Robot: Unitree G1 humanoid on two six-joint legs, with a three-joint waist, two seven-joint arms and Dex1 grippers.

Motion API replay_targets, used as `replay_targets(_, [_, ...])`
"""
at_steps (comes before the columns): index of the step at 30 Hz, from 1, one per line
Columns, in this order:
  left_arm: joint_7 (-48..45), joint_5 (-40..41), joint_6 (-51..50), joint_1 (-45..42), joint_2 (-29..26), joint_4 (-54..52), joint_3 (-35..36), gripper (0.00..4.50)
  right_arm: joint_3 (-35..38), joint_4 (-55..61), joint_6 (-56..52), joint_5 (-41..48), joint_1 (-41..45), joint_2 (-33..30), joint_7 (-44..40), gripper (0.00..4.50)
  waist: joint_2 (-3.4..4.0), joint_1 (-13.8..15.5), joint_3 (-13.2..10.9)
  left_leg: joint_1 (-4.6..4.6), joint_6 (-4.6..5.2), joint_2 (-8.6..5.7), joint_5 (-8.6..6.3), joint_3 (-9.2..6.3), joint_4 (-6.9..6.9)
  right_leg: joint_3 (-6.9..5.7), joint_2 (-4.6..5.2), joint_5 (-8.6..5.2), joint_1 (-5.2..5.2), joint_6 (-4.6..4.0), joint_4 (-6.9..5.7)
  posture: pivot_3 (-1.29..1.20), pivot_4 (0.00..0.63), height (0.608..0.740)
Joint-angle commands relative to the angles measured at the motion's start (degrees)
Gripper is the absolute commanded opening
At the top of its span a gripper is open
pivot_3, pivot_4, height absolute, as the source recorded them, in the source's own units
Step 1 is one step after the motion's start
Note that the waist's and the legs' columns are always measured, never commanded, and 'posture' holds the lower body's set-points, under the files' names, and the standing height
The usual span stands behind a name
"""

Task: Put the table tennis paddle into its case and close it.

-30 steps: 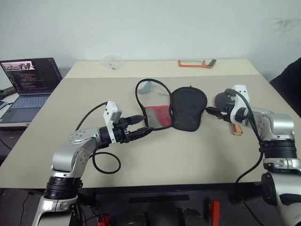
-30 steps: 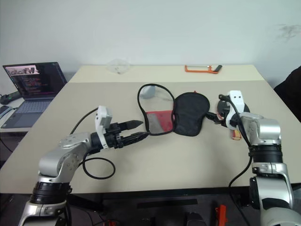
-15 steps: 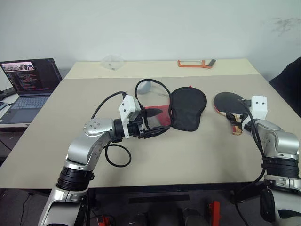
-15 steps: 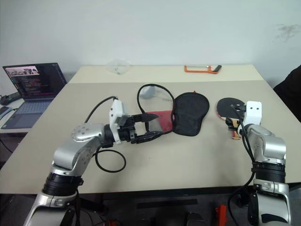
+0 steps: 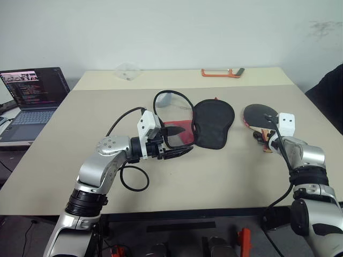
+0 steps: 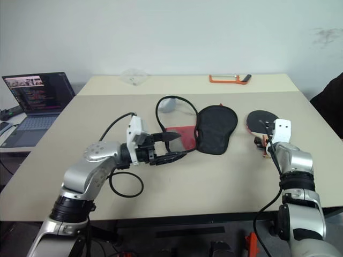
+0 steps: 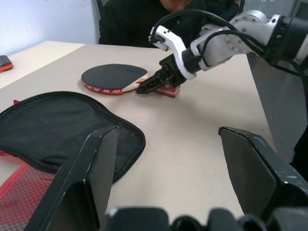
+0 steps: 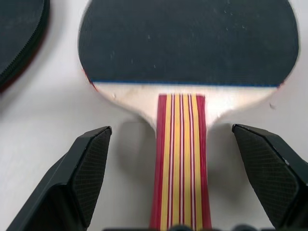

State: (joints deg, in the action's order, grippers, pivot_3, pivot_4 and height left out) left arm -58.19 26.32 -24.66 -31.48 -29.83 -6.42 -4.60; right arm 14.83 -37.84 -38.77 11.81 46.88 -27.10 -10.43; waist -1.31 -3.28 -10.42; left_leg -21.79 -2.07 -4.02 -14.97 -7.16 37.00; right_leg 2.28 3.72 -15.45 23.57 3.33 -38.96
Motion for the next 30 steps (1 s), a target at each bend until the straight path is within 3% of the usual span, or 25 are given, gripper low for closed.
replay_targets(1, [-0.20, 0.37, 0.92, -0.49, -0.20, -1.47, 0.88, 3.63, -1.21, -2.59, 2.24, -1.53, 1.39, -1.17, -1.24, 4.44, 0.00, 0.01, 0.00, 0.00, 0.00, 0.00, 0.00, -0.01, 0.00, -0.01, 0.00, 0.00, -0.01, 0.00, 0.01, 0.00, 0.150, 0.740])
replay_targets(2, [-0.19, 0.40, 0.92, -0.45, -0.21, -1.52, 0.92, 3.63, -1.35, -3.18, 2.51, -1.87, 1.51, -1.24, -1.04, 4.44, 0.00, 0.01, 0.00, 0.00, 0.00, 0.00, 0.00, 0.00, 0.00, -0.01, 0.00, 0.00, -0.01, 0.00, 0.01, 0.00, 0.150, 0.740])
replay_targets(5, [-0.21, 0.56, 0.83, -0.33, -0.31, -1.71, 1.06, 3.63, -1.17, -4.46, 2.79, -2.40, 1.76, -1.28, -0.27, 3.83, -0.01, 0.02, 0.01, 0.01, 0.02, 0.01, -0.01, 0.00, 0.03, 0.00, 0.00, 0.00, -0.04, 0.01, 0.02, 0.00, 0.150, 0.740])
replay_targets(9, [-0.04, 0.72, 0.78, -0.10, -0.53, -1.83, 1.52, 3.63, -0.51, -4.56, 3.64, -2.27, 1.51, -1.24, 1.00, 2.44, -0.03, 0.02, 0.02, 0.04, 0.02, 0.01, -0.01, -0.01, 0.03, -0.01, 0.00, 0.01, -0.08, 0.01, 0.02, 0.00, 0.150, 0.740])
replay_targets(14, [0.26, 1.00, 0.43, 0.46, -1.09, -2.20, 2.23, 3.63, 0.55, -1.37, 5.45, -1.76, 0.86, -1.06, 2.46, 1.20, -0.05, 0.06, 0.03, 0.09, 0.04, 0.00, -0.01, 0.01, 0.09, 0.02, -0.01, 0.09, -0.18, 0.09, 0.05, 0.00, 0.150, 0.740])
replay_targets(17, [0.56, 1.24, 0.21, 0.89, -1.43, -2.63, 2.65, 3.63, 1.03, 3.56, 5.00, -1.51, 1.03, -1.41, 3.48, 1.15, -0.04, 0.15, 0.02, 0.09, 0.10, -0.04, 0.03, -0.01, 0.09, 0.03, 0.01, 0.14, -0.19, 0.13, 0.07, 0.00, 0.150, 0.740])
replay_targets(22, [0.82, 2.05, -0.56, 2.41, -2.37, -4.18, 3.62, 3.63, 1.97, 21.08, -6.92, 2.76, 2.24, 0.69, 5.03, 1.15, 0.05, -0.22, -0.03, -0.12, 0.09, 0.00, 0.04, 0.07, 0.02, 0.15, 0.01, 0.14, 0.14, 0.12, 0.04, 0.00, 0.150, 0.740])
replay_targets(30, [0.21, 1.56, 0.21, 4.58, -4.61, -3.75, 5.11, 3.63, 1.86, 40.34, -23.20, 6.79, 1.19, 16.32, 13.94, 1.15, 0.07, -0.04, -0.02, -0.13, 0.09, 0.37, -0.01, 0.11, -0.02, 0.17, -0.31, 0.21, 0.22, 0.00, 0.08, 0.00, 0.150, 0.740])
